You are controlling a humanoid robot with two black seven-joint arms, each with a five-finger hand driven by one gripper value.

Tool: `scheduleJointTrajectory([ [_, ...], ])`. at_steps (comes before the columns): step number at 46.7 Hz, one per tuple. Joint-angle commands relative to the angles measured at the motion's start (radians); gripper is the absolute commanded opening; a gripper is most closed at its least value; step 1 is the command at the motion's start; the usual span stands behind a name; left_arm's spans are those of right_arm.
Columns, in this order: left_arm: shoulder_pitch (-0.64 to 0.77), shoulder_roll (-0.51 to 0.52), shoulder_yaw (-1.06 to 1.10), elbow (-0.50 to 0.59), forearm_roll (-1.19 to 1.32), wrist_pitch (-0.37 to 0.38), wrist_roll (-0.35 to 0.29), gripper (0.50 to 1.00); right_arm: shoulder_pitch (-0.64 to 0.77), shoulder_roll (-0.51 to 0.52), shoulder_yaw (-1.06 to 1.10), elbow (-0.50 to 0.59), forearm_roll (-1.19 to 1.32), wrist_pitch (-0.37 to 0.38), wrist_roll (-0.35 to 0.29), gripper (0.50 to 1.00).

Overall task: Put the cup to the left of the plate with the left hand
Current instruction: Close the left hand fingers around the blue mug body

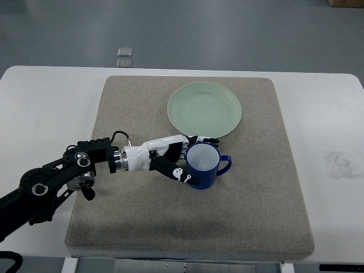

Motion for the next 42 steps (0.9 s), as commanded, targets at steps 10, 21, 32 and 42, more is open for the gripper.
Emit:
scheduleJointTrajectory([
  [10,0.0,-0.001,0.0,-0.001,0.0,0.0,-0.063,0.99,0.0,0.0,0.0,0.0,0.0,-0.001,0.0,0.932],
  [21,0.0,-0.001,0.0,0.0,0.002,0.0,-0.064,0.996,0.0,0.0,0.0,0.0,0.0,0.0,0.0,0.932],
  [32,0.0,-0.001,0.0,0.0,0.003,0.0,-0.064,0.994,0.0,0.0,0.0,0.0,0.0,0.0,0.0,0.932],
  [42,0.0,-0.001,0.002,0.0,0.005,0.0,-0.064,0.992,0.0,0.0,0.0,0.0,0.0,0.0,0.0,0.932],
])
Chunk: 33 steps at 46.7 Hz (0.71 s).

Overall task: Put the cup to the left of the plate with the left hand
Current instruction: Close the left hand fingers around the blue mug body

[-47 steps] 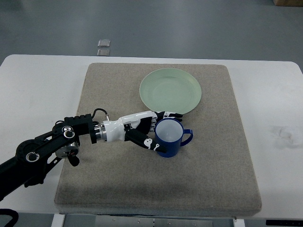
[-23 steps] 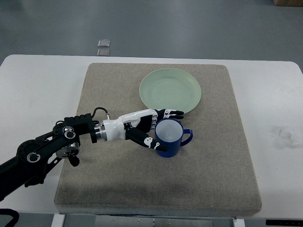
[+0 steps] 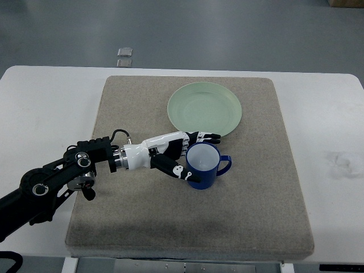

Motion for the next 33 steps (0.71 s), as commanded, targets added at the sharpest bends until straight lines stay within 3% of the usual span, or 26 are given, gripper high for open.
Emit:
scheduleJointTrajectory([
  [1,0.0,0.0,0.0,0.0,-0.001,0.0,0.0,0.992,0.0,0.0,0.0,0.0,0.0,0.0,0.0,0.932],
  [13,0.0,-0.011,0.011,0.003,-0.001,0.0,-0.003,0.969,0.0,0.0,0.0,0.0,0.0,0.0,0.0,0.932],
  [18,0.0,-0.011,0.011,0.003,0.005,0.0,-0.006,0.904,0.0,0.0,0.0,0.0,0.0,0.0,0.0,0.932],
  [33,0.0,-0.011,0.011,0.003,0.019,0.0,-0.006,0.9,0.0,0.0,0.0,0.0,0.0,0.0,0.0,0.932],
])
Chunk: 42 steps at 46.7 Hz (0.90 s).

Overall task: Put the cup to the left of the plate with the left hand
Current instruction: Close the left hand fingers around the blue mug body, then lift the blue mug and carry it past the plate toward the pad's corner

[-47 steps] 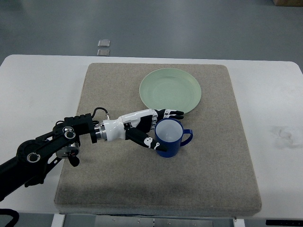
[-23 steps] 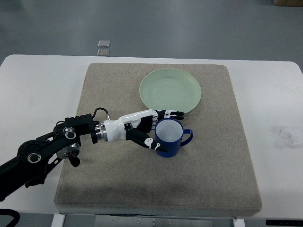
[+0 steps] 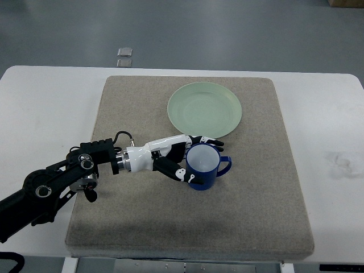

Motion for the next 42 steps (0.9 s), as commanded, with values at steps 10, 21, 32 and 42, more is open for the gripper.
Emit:
scheduleJointTrajectory([
  [10,0.0,0.001,-0.001,-0.001,0.0,0.0,0.001,0.864,0.0,0.0,0.0,0.0,0.0,0.0,0.0,0.932],
  [21,0.0,0.002,-0.001,-0.003,0.002,0.0,-0.022,0.727,0.0,0.0,0.0,0.0,0.0,0.0,0.0,0.932],
  [32,0.0,0.002,-0.002,-0.003,0.022,0.0,-0.037,0.668,0.0,0.0,0.0,0.0,0.0,0.0,0.0,0.932],
  [42,-0.003,0.007,-0.016,-0.009,0.02,0.0,-0.06,0.632,0.0,0.0,0.0,0.0,0.0,0.0,0.0,0.932],
])
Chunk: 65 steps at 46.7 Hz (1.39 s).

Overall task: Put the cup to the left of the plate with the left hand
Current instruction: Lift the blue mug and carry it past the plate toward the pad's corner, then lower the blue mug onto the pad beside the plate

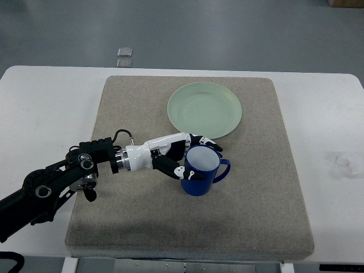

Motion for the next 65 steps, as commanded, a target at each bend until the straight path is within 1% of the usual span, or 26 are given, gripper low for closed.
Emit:
scheduleJointTrajectory([
  [1,-0.002,0.003,-0.007,-0.004,-0.002,0.0,-0.013,0.632,0.0,0.0,0.0,0.0,0.0,-0.001,0.0,0.932],
  [6,-0.019,0.006,-0.013,-0.006,-0.005,0.0,-0.033,0.602,0.0,0.0,0.0,0.0,0.0,0.0,0.0,0.932],
  [10,-0.027,0.01,-0.05,-0.006,-0.007,0.0,-0.05,0.604,0.0,0.0,0.0,0.0,0.0,0.0,0.0,0.932],
  [17,-0.029,0.026,-0.153,-0.006,-0.01,0.0,-0.052,0.602,0.0,0.0,0.0,0.0,0.0,0.0,0.0,0.932],
  [29,-0.029,0.108,-0.344,0.005,-0.012,0.0,-0.073,0.615,0.0,0.0,0.0,0.0,0.0,0.0,0.0,0.932],
  [34,-0.025,0.138,-0.415,0.051,-0.012,0.0,-0.082,0.617,0.0,0.0,0.0,0.0,0.0,0.0,0.0,0.932],
  [39,-0.024,0.142,-0.44,0.143,-0.01,0.0,-0.093,0.619,0.0,0.0,0.0,0.0,0.0,0.0,0.0,0.932],
  [41,-0.021,0.145,-0.441,0.172,-0.009,0.0,-0.107,0.621,0.0,0.0,0.0,0.0,0.0,0.0,0.0,0.932],
  [47,-0.015,0.151,-0.426,0.241,-0.001,0.0,-0.15,0.638,0.0,0.0,0.0,0.0,0.0,-0.001,0.0,0.932],
  [54,0.013,0.144,-0.386,0.267,0.001,0.0,-0.173,0.658,0.0,0.0,0.0,0.0,0.0,0.0,0.0,0.932],
  [57,0.017,0.144,-0.36,0.269,0.004,0.04,-0.196,0.662,0.0,0.0,0.0,0.0,0.0,0.0,0.0,0.932],
  [60,0.019,0.144,-0.346,0.275,0.01,0.074,-0.211,0.7,0.0,0.0,0.0,0.0,0.0,0.0,0.0,0.932],
  [62,0.019,0.142,-0.343,0.283,0.01,0.086,-0.214,0.716,0.0,0.0,0.0,0.0,0.0,0.0,0.0,0.932],
  [64,0.019,0.142,-0.343,0.287,0.01,0.097,-0.214,0.741,0.0,0.0,0.0,0.0,0.0,0.0,0.0,0.932],
  [65,0.019,0.141,-0.343,0.29,0.01,0.103,-0.214,0.741,0.0,0.0,0.0,0.0,0.0,0.0,0.0,0.932],
])
